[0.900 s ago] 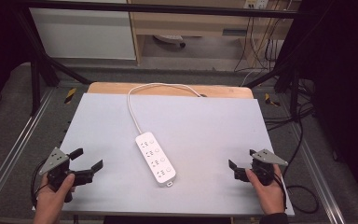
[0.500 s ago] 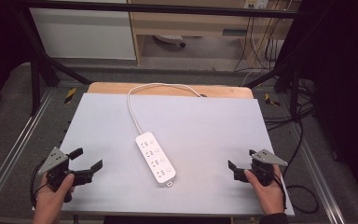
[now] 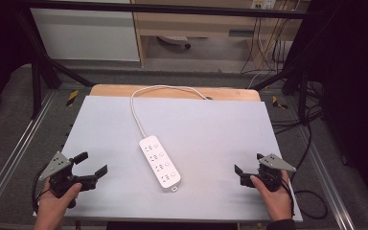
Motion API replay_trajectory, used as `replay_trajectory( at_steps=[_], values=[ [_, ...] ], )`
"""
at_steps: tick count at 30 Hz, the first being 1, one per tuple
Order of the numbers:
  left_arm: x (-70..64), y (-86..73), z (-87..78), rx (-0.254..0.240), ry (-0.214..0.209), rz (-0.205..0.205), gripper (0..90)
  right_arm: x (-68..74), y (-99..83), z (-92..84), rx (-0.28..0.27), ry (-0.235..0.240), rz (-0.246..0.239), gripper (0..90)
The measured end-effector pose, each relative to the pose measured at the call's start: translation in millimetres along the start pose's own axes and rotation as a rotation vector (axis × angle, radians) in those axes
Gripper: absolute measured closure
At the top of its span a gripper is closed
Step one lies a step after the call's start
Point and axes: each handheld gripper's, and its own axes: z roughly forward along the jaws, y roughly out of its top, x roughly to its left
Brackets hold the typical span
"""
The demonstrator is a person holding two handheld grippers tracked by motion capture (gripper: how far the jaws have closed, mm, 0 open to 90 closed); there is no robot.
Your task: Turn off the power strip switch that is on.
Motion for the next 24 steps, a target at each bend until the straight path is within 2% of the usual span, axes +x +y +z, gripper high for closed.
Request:
replay_trajectory(
  at_steps=[6, 9, 12, 24],
  values=[
    [-6.9, 6.7, 3.9, -0.017, -0.038, -0.028, 5.4, 1.5, 0.5, 0.2, 0.001, 0.018, 0.0, 2.8],
    [-11.3, 10.9, 8.2, -0.016, -0.046, -0.02, 5.0, 2.1, 0.6, 0.2, -0.003, 0.025, -0.006, 2.7],
    [-21.2, 19.2, 16.6, -0.009, -0.056, -0.01, 5.2, 2.4, 0.5, 0.2, -0.001, 0.029, -0.008, 2.7],
    [-35.2, 38.8, 34.1, -0.024, -0.111, -0.038, 5.4, 3.0, -1.1, 2.1, 0.013, 0.013, -0.014, 2.6]
  ],
)
